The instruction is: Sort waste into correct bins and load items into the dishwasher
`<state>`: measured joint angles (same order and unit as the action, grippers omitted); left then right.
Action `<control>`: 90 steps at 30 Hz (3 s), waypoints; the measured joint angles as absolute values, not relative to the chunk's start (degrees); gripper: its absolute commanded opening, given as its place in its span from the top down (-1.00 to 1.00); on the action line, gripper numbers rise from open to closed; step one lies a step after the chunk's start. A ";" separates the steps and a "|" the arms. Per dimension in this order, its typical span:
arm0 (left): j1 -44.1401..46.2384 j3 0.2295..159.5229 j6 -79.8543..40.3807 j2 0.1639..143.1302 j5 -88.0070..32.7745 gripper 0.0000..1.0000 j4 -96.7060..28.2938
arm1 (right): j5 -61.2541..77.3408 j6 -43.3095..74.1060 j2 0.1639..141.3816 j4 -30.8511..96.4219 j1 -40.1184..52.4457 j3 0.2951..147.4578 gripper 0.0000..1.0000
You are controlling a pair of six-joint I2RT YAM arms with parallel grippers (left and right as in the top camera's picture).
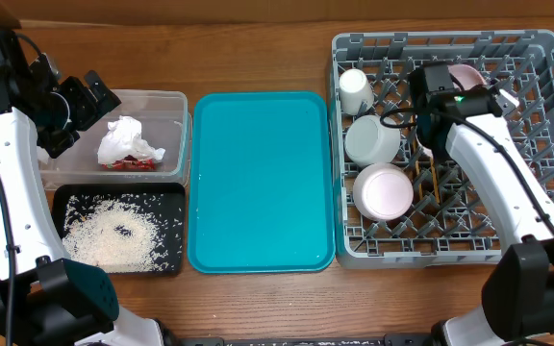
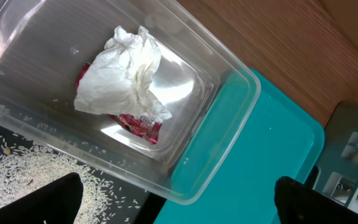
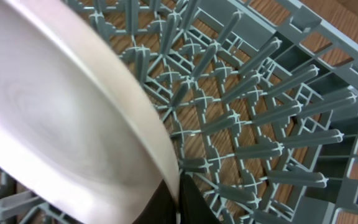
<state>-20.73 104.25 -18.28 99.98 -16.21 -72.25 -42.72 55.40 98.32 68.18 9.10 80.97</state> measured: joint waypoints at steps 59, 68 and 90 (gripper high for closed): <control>-20.73 104.25 -18.28 99.98 -16.21 -1.00 -72.25 | -1.48 8.47 98.74 61.01 9.15 100.18 -1.00; -20.73 104.25 -18.28 99.96 -16.21 -1.00 -72.25 | -1.48 8.29 98.72 61.10 9.15 100.18 -1.00; -20.73 104.25 -18.28 99.96 -16.21 -1.00 -72.25 | -1.74 8.08 52.10 61.76 9.15 100.18 -1.00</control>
